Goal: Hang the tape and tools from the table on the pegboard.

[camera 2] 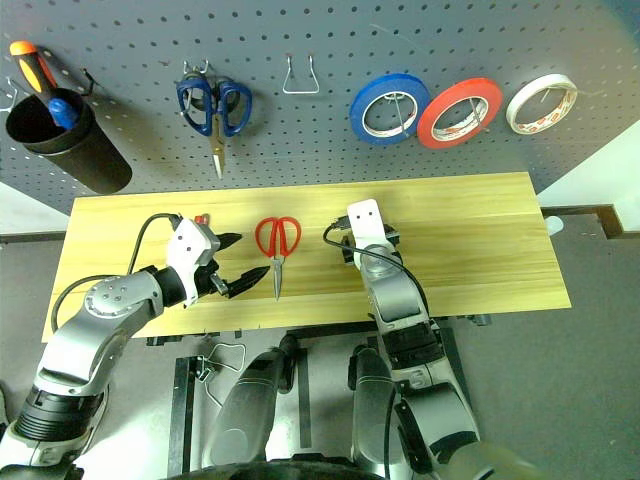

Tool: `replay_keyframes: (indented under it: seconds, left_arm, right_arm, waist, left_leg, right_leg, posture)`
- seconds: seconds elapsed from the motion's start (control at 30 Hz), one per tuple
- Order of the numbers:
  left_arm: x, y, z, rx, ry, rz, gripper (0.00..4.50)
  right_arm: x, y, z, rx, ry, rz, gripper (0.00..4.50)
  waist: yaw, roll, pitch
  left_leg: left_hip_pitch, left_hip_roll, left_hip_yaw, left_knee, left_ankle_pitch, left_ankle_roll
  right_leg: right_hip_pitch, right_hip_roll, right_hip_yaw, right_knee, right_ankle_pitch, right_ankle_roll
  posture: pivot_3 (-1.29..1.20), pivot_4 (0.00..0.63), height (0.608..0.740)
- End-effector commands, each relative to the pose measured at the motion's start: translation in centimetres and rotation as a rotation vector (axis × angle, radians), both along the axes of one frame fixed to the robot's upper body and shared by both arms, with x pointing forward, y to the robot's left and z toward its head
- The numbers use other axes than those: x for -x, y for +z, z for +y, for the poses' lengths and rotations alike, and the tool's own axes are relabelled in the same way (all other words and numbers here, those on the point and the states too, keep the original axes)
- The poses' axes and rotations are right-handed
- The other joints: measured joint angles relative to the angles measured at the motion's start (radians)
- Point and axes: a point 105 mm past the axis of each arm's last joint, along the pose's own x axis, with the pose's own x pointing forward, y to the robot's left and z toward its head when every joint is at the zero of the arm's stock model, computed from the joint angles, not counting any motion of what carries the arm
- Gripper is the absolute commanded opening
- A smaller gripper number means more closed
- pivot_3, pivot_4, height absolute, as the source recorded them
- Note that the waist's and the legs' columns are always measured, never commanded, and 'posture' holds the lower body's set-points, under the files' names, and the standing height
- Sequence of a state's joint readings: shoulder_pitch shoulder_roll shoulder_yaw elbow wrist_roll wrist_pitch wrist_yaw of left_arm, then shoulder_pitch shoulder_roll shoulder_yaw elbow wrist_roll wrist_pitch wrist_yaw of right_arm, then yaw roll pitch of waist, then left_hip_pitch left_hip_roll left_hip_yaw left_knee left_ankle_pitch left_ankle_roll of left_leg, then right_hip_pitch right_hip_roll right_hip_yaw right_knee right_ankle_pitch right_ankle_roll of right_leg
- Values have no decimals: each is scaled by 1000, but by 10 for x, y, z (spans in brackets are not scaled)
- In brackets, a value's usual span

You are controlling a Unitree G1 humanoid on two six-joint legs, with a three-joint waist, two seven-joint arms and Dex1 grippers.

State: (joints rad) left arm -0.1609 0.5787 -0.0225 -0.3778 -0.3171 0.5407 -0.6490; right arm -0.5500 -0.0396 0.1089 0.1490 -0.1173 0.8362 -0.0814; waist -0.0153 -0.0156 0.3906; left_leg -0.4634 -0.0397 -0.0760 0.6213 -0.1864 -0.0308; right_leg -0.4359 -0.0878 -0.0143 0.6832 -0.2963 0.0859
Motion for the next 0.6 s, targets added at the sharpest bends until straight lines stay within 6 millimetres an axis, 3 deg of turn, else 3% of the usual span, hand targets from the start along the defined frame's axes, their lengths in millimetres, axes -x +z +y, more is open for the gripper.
replay_keyframes:
  seconds: [0.03, 0.37, 0.47, 0.6]
  left_arm:
    - [5, 10, -4, 11, -18, -39, 4500]
    - [3, 12, -4, 10, -10, -50, 4500]
    - [3, 13, -3, 11, -6, -55, 4500]
    - [3, 14, -3, 13, -3, -60, 4500]
  right_arm:
    - [0, 0, -3, 21, -15, 9, 4470]
    - [8, -16, 5, -79, 106, 201, 4470]
    - [6, -13, 1, -92, 120, 206, 4470]
    - [-2, -5, -5, -92, 120, 179, 3558]
  waist:
    - [0, 0, 0]
    - [-1, 0, 0]
    - [-1, 0, 0]
    - [-1, 0, 0]
  left_leg:
    - [0, 0, 0, 0, 0, 0]
    - [0, 0, 0, 0, 0, 0]
    - [0, 0, 0, 0, 0, 0]
    - [0, 0, 0, 0, 0, 0]
  right_leg:
    - [0, 0, 0, 0, 0, 0]
    - [0, 0, 0, 0, 0, 0]
    - [0, 0, 0, 0, 0, 0]
    - [0, 0, 0, 0, 0, 0]
  posture:
    - [78, 438, 703]
    - [75, 433, 703]
    - [74, 432, 703]
    - [75, 432, 703]
